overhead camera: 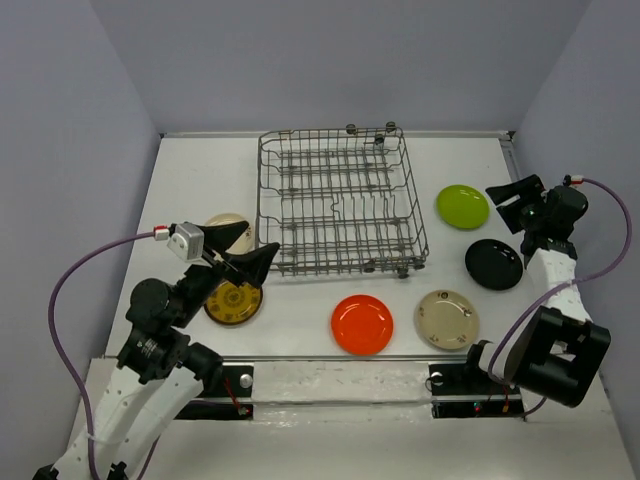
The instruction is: Load the plates into the dish rack
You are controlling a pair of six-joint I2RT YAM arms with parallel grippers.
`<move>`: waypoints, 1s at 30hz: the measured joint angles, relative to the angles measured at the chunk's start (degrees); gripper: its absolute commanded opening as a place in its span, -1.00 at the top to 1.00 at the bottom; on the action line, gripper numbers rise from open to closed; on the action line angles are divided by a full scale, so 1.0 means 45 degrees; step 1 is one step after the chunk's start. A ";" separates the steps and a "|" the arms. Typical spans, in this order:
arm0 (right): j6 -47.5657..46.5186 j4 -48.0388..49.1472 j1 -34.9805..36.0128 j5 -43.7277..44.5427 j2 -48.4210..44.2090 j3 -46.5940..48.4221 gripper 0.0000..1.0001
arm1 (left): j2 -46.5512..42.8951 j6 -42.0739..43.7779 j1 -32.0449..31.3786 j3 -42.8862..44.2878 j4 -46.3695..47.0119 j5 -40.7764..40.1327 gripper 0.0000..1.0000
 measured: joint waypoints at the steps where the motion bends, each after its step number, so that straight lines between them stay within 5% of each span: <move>1: -0.0005 0.0000 0.0000 0.0291 0.0180 0.0000 -0.42 | -0.0049 0.0029 -0.0019 0.0010 -0.0044 -0.0010 -0.98; 7: 0.0034 0.0311 -0.0039 0.1268 0.1744 0.0223 -0.17 | -0.0321 0.0155 -0.0228 0.0092 -0.0155 -0.0044 -0.98; 21: -0.0495 0.1214 -0.0515 0.1044 0.6407 0.1870 -0.25 | -0.0520 0.0291 -0.1175 0.0097 -0.0219 -0.0170 -0.98; 30: -0.1185 0.1127 -0.0515 0.1078 0.7985 0.2856 -0.10 | -0.0568 0.0364 -0.1394 0.0107 -0.0321 -0.0403 -0.98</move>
